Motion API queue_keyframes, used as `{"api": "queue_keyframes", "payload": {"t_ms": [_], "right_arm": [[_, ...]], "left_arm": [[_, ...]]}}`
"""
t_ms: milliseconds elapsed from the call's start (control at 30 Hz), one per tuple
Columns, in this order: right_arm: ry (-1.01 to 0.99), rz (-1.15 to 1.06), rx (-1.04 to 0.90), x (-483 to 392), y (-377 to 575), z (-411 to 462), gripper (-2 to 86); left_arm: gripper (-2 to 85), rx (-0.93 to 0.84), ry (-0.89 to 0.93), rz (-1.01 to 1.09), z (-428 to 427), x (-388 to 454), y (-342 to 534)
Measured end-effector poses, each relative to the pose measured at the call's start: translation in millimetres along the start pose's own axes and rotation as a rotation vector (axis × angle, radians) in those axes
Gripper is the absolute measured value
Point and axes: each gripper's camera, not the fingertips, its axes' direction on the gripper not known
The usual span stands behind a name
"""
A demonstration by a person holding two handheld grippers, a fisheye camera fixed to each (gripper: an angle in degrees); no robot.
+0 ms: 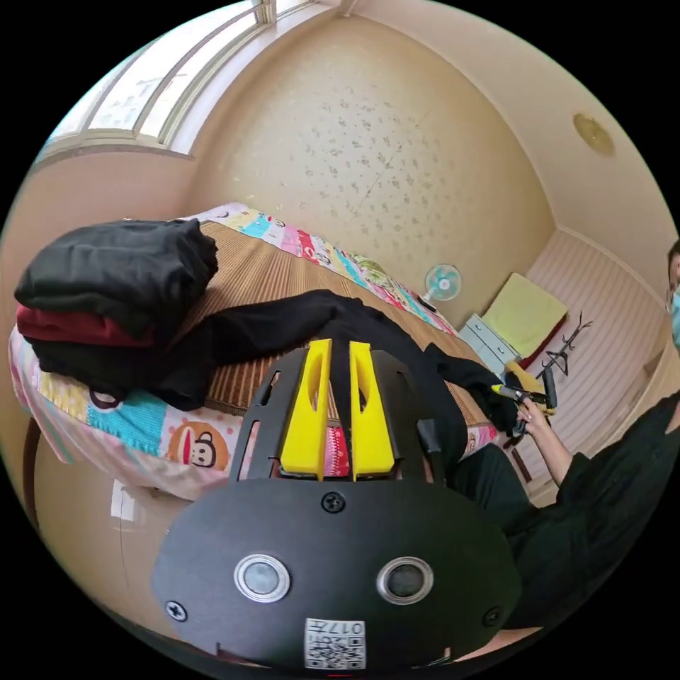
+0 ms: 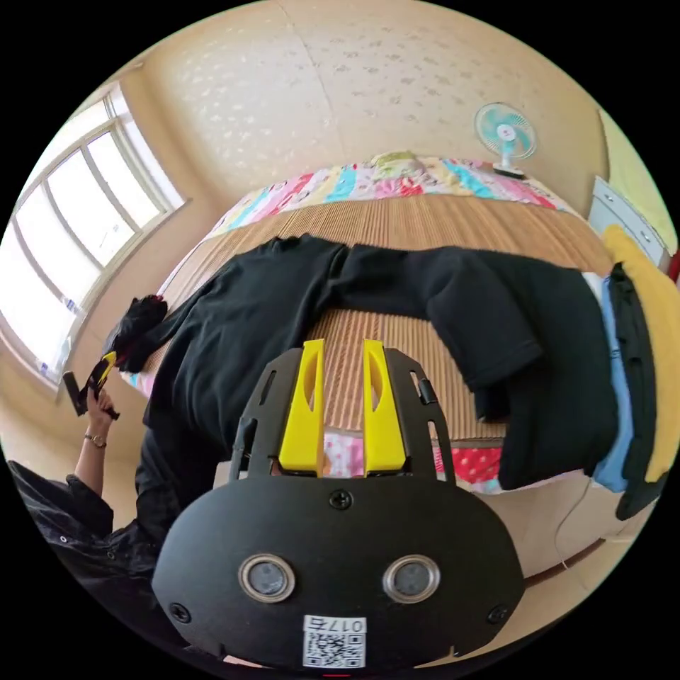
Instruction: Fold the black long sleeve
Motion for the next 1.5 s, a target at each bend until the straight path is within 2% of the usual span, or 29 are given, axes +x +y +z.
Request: {"api": "queue_keyframes", "payload": {"t_ms": [67,200,267,333,400,467,533,600,767,833,900,967,1067,1133,1267,1400,1500], "right_arm": [[-0.040,-0.016,-0.052,-7.6,19.1,14.7,8.3],[-0.098,-0.040,-0.076,-8.2,42.1,5.4,8.1],[-0.127,-0.037,-0.083,0.4,43.3,-3.7,8.0],[-0.156,-0.013,-0.083,15.7,41.9,-18.2,8.0],[-0.173,0.004,-0.071,26.0,41.0,-30.2,8.0],[-0.192,0.019,-0.065,35.0,40.7,-40.9,8.0],[-0.232,0.034,-0.071,44.8,41.6,-50.8,8.3],[-0.273,0.050,-0.078,52.3,43.5,-56.2,8.6],[-0.338,0.077,-0.102,68.0,49.8,-69.0,9.2],[-0.348,0.081,-0.107,73.4,51.5,-76.4,9.3],[-0.361,0.085,-0.107,77.5,51.7,-82.5,9.4],[-0.376,0.090,-0.104,81.5,51.1,-89.3,9.4],[-0.381,0.090,-0.096,86.6,50.1,-102.3,9.5],[-0.378,0.082,-0.100,89.9,50.3,-110.5,9.6],[-0.378,0.081,-0.122,94.8,53.4,-115.8,9.8],[-0.399,0.067,-0.153,92.1,60.2,-117.3,9.7],[-0.391,0.042,-0.164,84.5,68.0,-118.3,9.5]], "left_arm": [[0.5,-0.060,-0.071,0.080,8.6,24.9,-1.1],[-0.7,-0.282,-0.356,0.258,32.2,69.6,-17.1],[-0.8,-0.374,-0.524,0.273,44.3,71.0,-22.4],[-0.7,-0.373,-0.674,0.194,46.3,55.9,-25.8],[-0.3,-0.375,-0.607,0.127,43.9,40.1,-27.1],[0.6,-0.389,-0.428,0.054,42.3,22.4,-27.7],[6.0,-0.379,-0.234,-0.090,39.3,-5.9,-23.7],[8.1,-0.361,-0.130,-0.170,35.3,-26.3,-18.1],[9.5,-0.344,0.085,-0.353,26.7,-82.2,-4.8],[10.0,-0.341,0.260,-0.449,28.4,-111.3,2.7],[9.9,-0.304,0.346,-0.485,25.1,-127.4,7.0],[9.0,-0.259,0.352,-0.497,15.9,-137.2,6.5],[8.5,-0.235,0.213,-0.404,-6.8,-137.4,-8.2],[11.4,-0.240,0.111,-0.324,-19.0,-133.7,-20.6],[16.3,-0.251,0.220,-0.353,-15.0,-154.0,-25.0],[15.7,-0.325,0.113,-0.309,-6.4,-163.7,-28.4],[14.1,-0.394,0.145,-0.298,10.2,-168.6,-27.4]]}}
